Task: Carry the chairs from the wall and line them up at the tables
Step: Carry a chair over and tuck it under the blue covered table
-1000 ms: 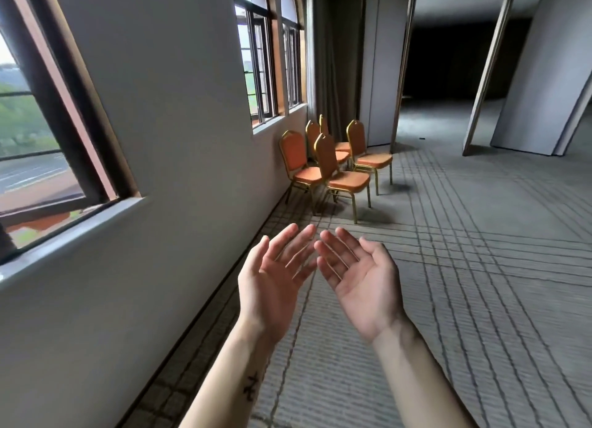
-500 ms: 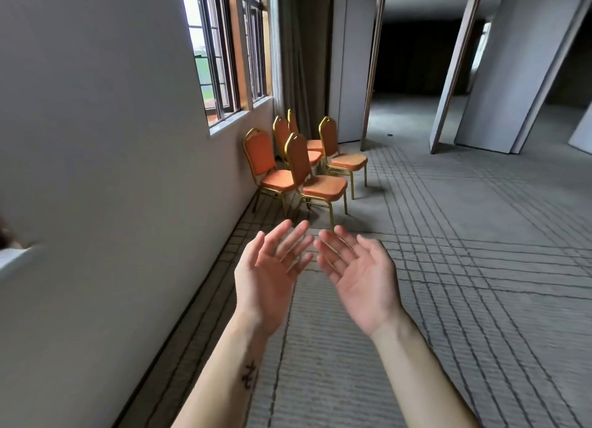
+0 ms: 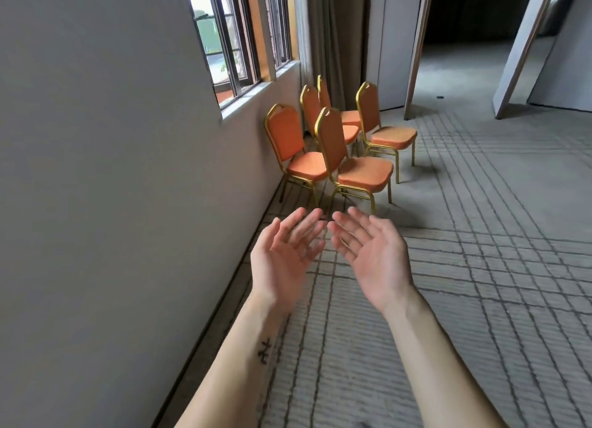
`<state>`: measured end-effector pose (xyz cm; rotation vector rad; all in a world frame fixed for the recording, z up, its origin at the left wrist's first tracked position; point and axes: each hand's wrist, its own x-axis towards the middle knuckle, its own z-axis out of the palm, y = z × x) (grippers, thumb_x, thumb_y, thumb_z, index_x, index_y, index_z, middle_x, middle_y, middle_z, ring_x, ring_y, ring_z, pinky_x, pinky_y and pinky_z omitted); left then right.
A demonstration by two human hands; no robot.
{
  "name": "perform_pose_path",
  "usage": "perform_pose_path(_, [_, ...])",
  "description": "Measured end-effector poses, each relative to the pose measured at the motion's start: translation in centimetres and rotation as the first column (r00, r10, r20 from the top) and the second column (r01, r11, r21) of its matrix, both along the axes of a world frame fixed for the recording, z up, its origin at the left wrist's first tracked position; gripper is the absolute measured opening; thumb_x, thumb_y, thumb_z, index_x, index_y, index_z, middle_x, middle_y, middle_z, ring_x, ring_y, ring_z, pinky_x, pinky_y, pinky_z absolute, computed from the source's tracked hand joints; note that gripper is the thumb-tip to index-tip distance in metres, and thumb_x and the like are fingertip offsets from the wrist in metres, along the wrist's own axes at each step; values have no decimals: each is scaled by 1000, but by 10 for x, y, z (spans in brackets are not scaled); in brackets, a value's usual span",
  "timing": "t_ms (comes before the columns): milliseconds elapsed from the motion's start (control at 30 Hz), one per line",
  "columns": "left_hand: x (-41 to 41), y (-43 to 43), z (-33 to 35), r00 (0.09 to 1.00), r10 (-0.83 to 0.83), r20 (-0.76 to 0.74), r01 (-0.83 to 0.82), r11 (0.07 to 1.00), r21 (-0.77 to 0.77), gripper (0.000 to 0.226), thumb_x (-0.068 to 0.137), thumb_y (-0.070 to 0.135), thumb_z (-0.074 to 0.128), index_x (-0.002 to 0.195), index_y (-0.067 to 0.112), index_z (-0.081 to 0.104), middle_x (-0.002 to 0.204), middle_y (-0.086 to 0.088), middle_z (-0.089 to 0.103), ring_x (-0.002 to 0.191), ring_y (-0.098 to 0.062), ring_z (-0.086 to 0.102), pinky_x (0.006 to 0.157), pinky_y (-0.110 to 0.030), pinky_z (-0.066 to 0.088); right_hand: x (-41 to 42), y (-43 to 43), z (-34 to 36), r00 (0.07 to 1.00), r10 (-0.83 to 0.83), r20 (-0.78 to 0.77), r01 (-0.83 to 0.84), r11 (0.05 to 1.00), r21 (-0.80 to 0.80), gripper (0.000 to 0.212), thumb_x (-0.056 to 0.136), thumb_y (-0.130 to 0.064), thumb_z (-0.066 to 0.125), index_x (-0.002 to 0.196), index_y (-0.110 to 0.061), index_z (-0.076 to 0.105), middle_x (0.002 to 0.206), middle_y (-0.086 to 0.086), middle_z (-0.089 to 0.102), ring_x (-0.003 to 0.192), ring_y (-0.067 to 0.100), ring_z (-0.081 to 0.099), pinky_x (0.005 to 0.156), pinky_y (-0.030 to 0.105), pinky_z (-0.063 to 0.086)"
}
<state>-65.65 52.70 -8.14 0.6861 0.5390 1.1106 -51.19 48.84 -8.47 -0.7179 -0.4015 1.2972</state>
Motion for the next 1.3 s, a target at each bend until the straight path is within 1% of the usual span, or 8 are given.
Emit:
perform_pose_path(167, [31,134,13,998,45,-43,-44,999,25,48,106,36,35,139,5,53,136,-19,64,130,-36,59,119,-54,34,28,144,8,999,53,12,-53,999,-8,41,105,-27,38,132,-3,59,119,16,73,115,28,70,99,40,50])
perform_pose_path(400, [60,300,-6,982,110,-156,-108,994,25,44,106,27,38,137,2,55,132,-17,68,127,-32,62,118,-55,36,55,317,-4,978,126,168,-117,991,-63,36,103,-24,44,129,-6,61,117,15,74,114,28,70,101,43,51])
perform_pose_path(633, [74,510,-58,939,48,-341,-11,994,112,40,107,26,39,138,8,55,131,-7,70,125,-22,64,116,-50,38,79,517,-43,956,93,277,-51,987,-155,36,106,-25,42,131,-6,60,116,12,75,110,26,72,99,41,53])
perform_pose_path(800, [85,642,-56,862,63,-504,59,973,222,30,101,31,51,125,21,66,125,3,73,120,-14,66,111,-46,44,102,632,-45,922,81,378,-9,982,-188,36,108,-28,40,131,-9,60,116,8,76,110,24,72,101,43,53])
perform_pose_path(900, [100,712,-52,834,23,-552,114,971,212,32,99,34,53,124,21,67,124,3,73,119,-13,66,109,-43,46,123,692,-45,905,44,423,49,977,-207,35,108,-28,40,129,-9,61,115,8,76,109,24,72,99,43,53])
perform_pose_path(1000, [122,784,-67,699,81,-710,246,906,345,28,107,31,48,129,24,65,126,12,71,121,-2,62,111,-38,45,149,761,-59,885,-6,466,122,968,-220,29,107,-22,43,123,-10,64,110,6,77,105,23,73,97,43,55])
perform_pose_path(1100, [151,858,-85,533,173,-828,413,802,433,36,101,44,51,132,31,63,128,21,66,125,5,55,111,-32,44,181,836,-79,909,14,416,95,966,-241,28,106,-15,43,122,-9,64,112,8,77,106,25,73,97,43,55])
perform_pose_path(1300, [219,988,-110,454,243,-857,427,785,449,35,99,43,51,130,30,63,126,19,67,121,5,57,109,-33,46,250,982,-114,924,60,377,46,963,-266,28,105,-19,44,123,-10,64,116,8,75,109,23,72,97,39,55])
